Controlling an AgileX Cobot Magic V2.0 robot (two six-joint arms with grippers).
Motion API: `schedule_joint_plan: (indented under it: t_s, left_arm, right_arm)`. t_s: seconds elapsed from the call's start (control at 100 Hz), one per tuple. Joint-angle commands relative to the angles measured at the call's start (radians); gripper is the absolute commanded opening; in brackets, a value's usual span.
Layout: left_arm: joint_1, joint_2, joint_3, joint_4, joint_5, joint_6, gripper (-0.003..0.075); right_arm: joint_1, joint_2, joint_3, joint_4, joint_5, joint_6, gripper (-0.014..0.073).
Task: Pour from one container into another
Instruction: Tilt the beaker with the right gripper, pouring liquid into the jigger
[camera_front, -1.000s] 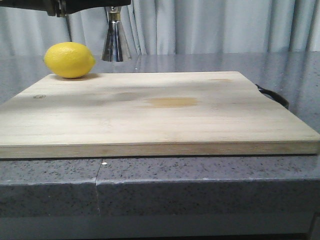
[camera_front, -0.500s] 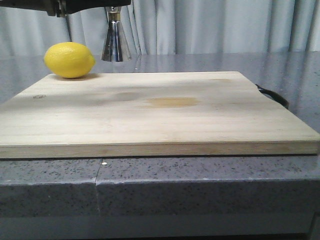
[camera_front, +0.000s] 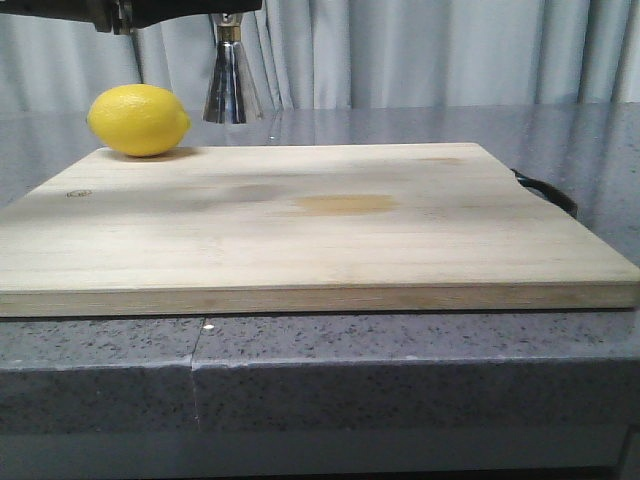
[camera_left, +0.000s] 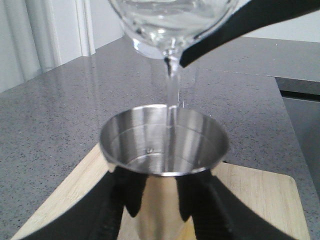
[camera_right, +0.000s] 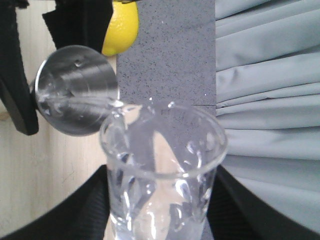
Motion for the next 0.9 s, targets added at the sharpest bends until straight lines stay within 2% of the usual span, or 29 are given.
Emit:
schedule_joint_plan:
  t_s: [0.0, 0.89]
  left_arm:
    - [-0.011, -0.045, -0.028, -0.082, 0.109, -0.007, 0.0242]
    - [-0.011, -0.045, -0.028, -0.082, 0.109, -0.007, 0.0241]
  right_arm:
    - [0.001, -0.041, -0.035, -0.028, -0.076, -0.024, 0.0349]
    - [0.001, -0.041, -0.035, -0.089, -0.124, -0.068, 0.0349]
